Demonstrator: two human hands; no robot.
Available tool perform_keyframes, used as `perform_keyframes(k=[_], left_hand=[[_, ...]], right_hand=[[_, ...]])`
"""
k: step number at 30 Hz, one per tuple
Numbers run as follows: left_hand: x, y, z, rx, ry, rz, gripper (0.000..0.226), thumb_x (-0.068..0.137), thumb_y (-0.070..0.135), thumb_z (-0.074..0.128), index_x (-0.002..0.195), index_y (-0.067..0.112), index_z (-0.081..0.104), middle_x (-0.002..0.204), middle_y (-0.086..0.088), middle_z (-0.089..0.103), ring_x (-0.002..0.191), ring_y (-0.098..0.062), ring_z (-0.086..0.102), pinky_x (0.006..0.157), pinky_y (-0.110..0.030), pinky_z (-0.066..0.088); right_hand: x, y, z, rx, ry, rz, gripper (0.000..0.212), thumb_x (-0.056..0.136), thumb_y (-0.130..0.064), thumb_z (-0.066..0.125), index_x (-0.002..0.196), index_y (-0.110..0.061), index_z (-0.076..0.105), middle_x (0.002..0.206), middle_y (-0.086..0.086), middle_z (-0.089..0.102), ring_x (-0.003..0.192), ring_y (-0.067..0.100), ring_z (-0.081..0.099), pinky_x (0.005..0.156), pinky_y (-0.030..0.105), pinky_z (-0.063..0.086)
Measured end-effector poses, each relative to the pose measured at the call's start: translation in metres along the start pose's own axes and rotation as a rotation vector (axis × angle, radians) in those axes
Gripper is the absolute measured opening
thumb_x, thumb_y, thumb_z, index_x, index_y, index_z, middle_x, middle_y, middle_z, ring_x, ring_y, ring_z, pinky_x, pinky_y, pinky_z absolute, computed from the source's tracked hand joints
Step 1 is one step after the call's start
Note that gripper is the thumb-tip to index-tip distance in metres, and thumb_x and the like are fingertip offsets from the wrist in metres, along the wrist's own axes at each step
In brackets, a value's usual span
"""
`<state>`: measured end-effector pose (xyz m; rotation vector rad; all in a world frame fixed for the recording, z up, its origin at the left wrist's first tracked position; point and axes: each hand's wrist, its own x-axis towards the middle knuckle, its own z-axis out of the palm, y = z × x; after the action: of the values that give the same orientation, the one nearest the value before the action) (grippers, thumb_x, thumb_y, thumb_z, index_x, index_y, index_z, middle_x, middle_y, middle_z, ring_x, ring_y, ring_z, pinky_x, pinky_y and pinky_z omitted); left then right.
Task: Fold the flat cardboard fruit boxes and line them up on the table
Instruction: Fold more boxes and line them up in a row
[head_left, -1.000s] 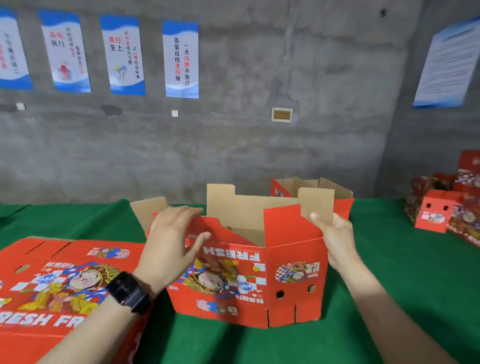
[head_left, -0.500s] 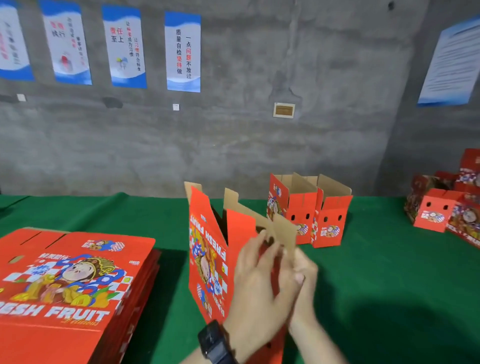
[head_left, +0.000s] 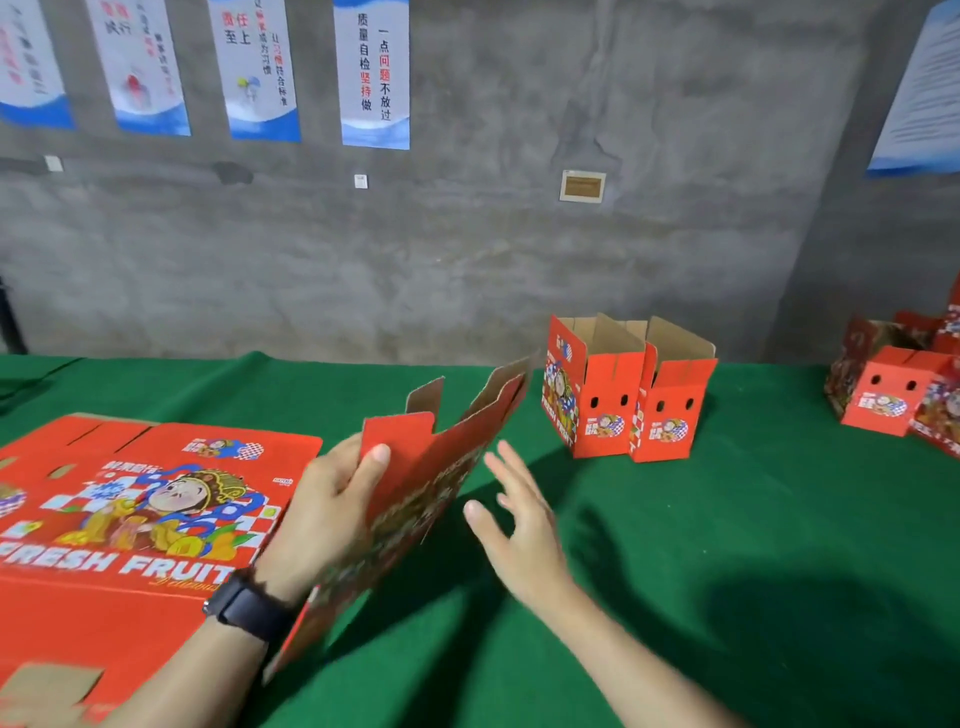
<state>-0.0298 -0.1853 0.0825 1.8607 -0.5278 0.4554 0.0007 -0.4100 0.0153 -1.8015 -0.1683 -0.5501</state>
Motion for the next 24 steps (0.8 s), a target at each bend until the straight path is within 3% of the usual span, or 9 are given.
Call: perform_keyframes(k=[1,2,5,7,12,16,18,21,24], left_hand=[[0.003,-0.005,-0.011,0.018,0.012,0.008,0.028,0.098,0.016,0.045,0.087,0.032,0.065,0.083,0.023,0.069,0.079,0.014,0.059,0.075,-0.006,0.043],[0.007,-0.008,-0.019,0.025,0.026,0.012,0.028,0.099,0.017,0.045,0.087,0.034,0.064,0.081,0.022,0.069,0.077,0.015,0.058,0.073,-0.006,0.044],[0.022,-0.012,-0.034,0.025,0.101,0.025,0.031,0.100,0.019,0.042,0.080,0.031,0.063,0.072,0.024,0.067,0.066,0.016,0.056,0.061,-0.003,0.042],[0.031,-0.012,-0.039,-0.007,0.150,0.034,0.033,0.101,0.020,0.041,0.075,0.028,0.061,0.066,0.022,0.065,0.061,0.013,0.054,0.057,-0.004,0.041],[0.042,-0.014,-0.041,-0.108,0.194,0.005,0.034,0.100,0.028,0.042,0.074,0.025,0.063,0.067,0.022,0.066,0.061,0.008,0.056,0.057,-0.009,0.045],[0.044,-0.022,-0.039,-0.252,0.178,-0.036,0.034,0.091,0.044,0.044,0.083,0.023,0.069,0.079,0.010,0.072,0.073,-0.004,0.066,0.063,-0.019,0.054],[0.045,-0.027,-0.038,-0.277,0.177,-0.036,0.034,0.095,0.041,0.044,0.082,0.022,0.069,0.076,0.011,0.072,0.069,0.000,0.065,0.059,-0.015,0.051],[0.043,-0.034,-0.036,-0.281,0.213,-0.031,0.033,0.098,0.034,0.043,0.080,0.022,0.067,0.073,0.014,0.070,0.066,0.003,0.063,0.058,-0.013,0.049],[0.041,-0.039,-0.034,-0.229,0.255,-0.015,0.031,0.101,0.026,0.041,0.079,0.022,0.063,0.067,0.020,0.066,0.060,0.009,0.055,0.057,-0.007,0.043]], right_hand=[[0.030,-0.020,-0.040,0.031,0.112,0.104,0.060,0.090,-0.025,0.064,0.144,-0.015,0.039,0.155,-0.005,0.026,0.141,0.013,0.031,0.114,0.040,0.032],[0.014,0.000,-0.020,-0.194,0.126,0.145,0.065,0.090,-0.022,0.065,0.147,-0.015,0.032,0.156,-0.002,0.024,0.142,0.016,0.029,0.115,0.043,0.030],[0.043,0.000,-0.020,-0.183,-0.002,0.185,0.085,0.087,-0.025,0.070,0.152,-0.015,0.016,0.159,0.005,0.020,0.143,0.022,0.025,0.116,0.047,0.026],[0.062,-0.001,-0.034,-0.142,0.067,0.276,0.092,0.083,-0.027,0.074,0.153,-0.018,0.014,0.159,0.007,0.020,0.144,0.025,0.024,0.116,0.048,0.026],[0.080,-0.005,-0.063,-0.190,0.068,0.269,0.081,0.080,-0.033,0.076,0.147,-0.024,0.032,0.154,0.007,0.030,0.139,0.027,0.032,0.112,0.049,0.032],[0.081,-0.020,-0.070,-0.518,0.071,0.122,0.064,0.081,-0.042,0.073,0.136,-0.023,0.049,0.155,0.004,0.025,0.141,0.025,0.022,0.115,0.044,0.022],[0.078,-0.029,-0.071,-0.542,0.010,0.015,0.042,0.081,-0.033,0.075,0.116,-0.015,0.061,0.147,0.004,0.035,0.124,0.022,0.043,0.109,0.044,0.036],[0.068,-0.039,-0.070,-0.483,-0.080,-0.011,0.018,0.084,-0.022,0.072,0.086,-0.009,0.061,0.114,0.005,0.058,0.081,0.014,0.058,0.082,0.041,0.054],[0.053,-0.043,-0.070,-0.395,-0.215,0.101,0.013,0.092,-0.024,0.062,0.104,-0.019,0.058,0.100,-0.004,0.068,0.061,0.020,0.065,0.056,0.025,0.054]])
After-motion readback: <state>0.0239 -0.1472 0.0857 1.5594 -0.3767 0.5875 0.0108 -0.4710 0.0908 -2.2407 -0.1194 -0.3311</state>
